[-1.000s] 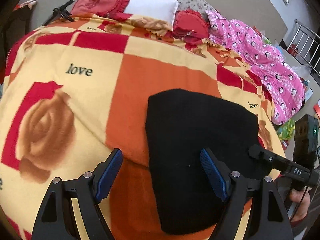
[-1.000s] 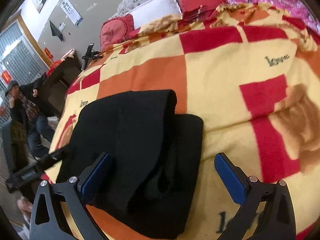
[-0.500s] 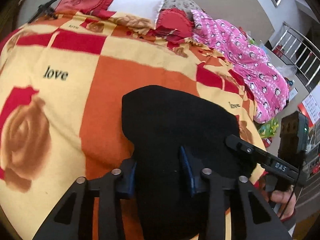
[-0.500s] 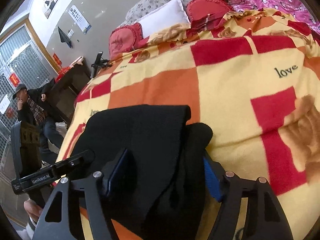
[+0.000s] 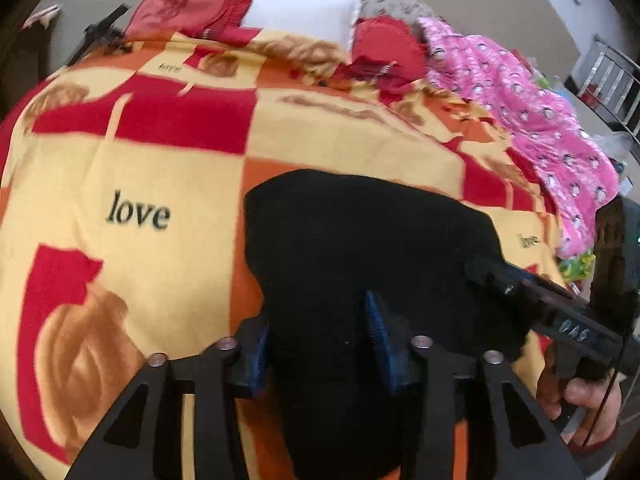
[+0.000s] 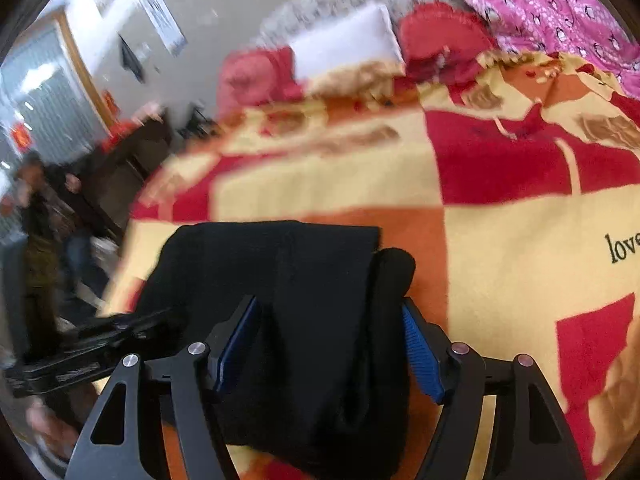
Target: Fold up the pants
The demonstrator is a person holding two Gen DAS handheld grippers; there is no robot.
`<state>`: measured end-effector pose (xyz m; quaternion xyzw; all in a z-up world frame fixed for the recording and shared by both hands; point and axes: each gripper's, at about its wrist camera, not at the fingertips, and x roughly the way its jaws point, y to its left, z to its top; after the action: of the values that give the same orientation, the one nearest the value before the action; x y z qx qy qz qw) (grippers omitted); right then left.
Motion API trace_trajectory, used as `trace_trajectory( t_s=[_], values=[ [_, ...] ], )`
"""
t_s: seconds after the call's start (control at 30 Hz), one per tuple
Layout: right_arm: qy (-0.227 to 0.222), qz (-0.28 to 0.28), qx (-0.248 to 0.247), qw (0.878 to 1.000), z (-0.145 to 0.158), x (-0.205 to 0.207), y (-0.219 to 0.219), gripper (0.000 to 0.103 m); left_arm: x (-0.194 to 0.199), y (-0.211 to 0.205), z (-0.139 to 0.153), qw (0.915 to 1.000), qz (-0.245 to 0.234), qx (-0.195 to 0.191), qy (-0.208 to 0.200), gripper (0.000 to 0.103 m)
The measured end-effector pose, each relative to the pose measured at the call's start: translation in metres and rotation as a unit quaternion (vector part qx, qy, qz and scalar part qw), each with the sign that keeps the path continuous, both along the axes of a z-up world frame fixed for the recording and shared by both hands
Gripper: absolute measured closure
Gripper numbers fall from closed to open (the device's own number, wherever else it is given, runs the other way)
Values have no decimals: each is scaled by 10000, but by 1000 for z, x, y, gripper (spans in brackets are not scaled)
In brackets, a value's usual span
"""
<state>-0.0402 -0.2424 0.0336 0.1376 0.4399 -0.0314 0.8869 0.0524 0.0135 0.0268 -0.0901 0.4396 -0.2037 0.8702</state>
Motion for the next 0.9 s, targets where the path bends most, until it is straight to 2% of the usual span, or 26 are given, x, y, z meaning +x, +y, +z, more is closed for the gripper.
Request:
trace_trajectory(
  t_s=[0.03, 0.07, 0.13, 0.23, 0.33, 0.47, 0.6, 0.77, 0.83, 0.9],
  values=[
    [100, -15, -48, 9999, -8, 2, 0, 29, -1, 0, 0, 10000, 27, 6, -43, 48],
    [19, -49, 91, 9999, -11, -1, -2, 29, -2, -1, 1, 10000, 22, 54, -56, 48],
    [17, -41, 180, 9998, -8, -5, -5, 29, -6, -5, 7, 9998, 20, 163, -101, 48],
    [-66, 2, -41, 10000, 8, -13, 0, 28, -18, -11, 23, 9986, 122, 386, -330, 51],
    [-427, 187, -135, 9988, 34, -25, 11, 28, -35, -15, 36, 9968, 216, 443, -626, 46],
    [-636, 490, -210, 9966, 49, -24, 29, 28, -53, -21, 33, 9955, 251, 534, -742, 44],
    [-505, 734, -291, 9956, 40, -17, 40, 33, -57, -25, 26, 9943, 309, 679, -760, 44],
    [-170, 708, -393, 9966, 11, -10, 38, 37, -46, -34, 14, 9937, 292, 839, -684, 43],
    [-234, 731, -485, 9959, 4, -12, 39, 37, -42, -34, 14, 9935, 322, 800, -741, 38],
    [-250, 767, -602, 9949, 1, -13, 41, 37, -39, -34, 13, 9934, 316, 802, -759, 37]
  ],
)
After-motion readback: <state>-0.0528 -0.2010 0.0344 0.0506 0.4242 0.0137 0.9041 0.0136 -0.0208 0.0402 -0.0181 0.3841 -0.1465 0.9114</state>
